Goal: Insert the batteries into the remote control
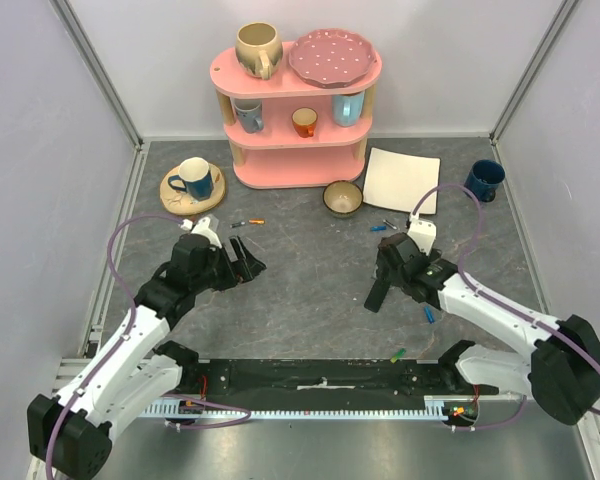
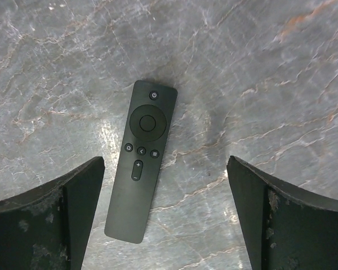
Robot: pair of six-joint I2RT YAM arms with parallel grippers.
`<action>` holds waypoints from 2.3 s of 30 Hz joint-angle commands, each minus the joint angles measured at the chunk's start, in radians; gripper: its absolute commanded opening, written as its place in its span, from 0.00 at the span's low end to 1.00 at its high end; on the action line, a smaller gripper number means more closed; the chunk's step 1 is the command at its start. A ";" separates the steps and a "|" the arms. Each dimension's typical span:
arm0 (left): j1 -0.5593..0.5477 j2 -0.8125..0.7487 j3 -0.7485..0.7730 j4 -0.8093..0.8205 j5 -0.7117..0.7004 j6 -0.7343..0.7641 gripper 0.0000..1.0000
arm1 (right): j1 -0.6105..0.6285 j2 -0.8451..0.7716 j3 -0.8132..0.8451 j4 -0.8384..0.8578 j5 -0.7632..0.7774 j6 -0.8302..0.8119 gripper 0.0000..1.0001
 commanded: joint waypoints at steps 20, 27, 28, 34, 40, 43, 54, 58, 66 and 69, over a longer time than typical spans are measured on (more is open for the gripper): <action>-0.002 -0.110 -0.091 0.106 -0.001 -0.079 0.83 | 0.021 0.261 0.033 0.105 -0.079 0.179 0.88; -0.004 -0.143 -0.092 0.096 -0.009 -0.074 0.81 | 0.027 0.304 0.014 0.138 -0.097 0.174 0.77; -0.002 -0.149 -0.094 0.093 -0.012 -0.073 0.81 | 0.027 0.304 0.010 0.138 -0.101 0.171 0.75; -0.004 -0.156 -0.097 0.087 -0.012 -0.076 0.80 | 0.036 0.312 -0.006 0.154 -0.116 0.163 0.61; -0.002 -0.160 -0.095 0.081 -0.015 -0.076 0.79 | 0.056 0.300 -0.037 0.177 -0.128 0.142 0.50; -0.004 -0.165 -0.086 0.066 -0.030 -0.068 0.79 | 0.066 0.272 -0.045 0.184 -0.125 0.104 0.40; -0.002 -0.202 -0.031 -0.008 -0.105 -0.054 0.79 | 0.250 0.235 0.207 0.089 -0.047 0.007 0.29; 0.000 -0.202 -0.022 -0.046 -0.148 -0.066 0.78 | 0.314 0.392 0.358 0.098 -0.047 -0.045 0.29; 0.000 -0.258 -0.031 -0.104 -0.164 -0.082 0.78 | 0.323 0.653 0.503 0.139 -0.104 -0.091 0.29; 0.000 -0.268 -0.034 -0.114 -0.171 -0.080 0.77 | 0.323 0.715 0.558 0.138 -0.119 -0.091 0.30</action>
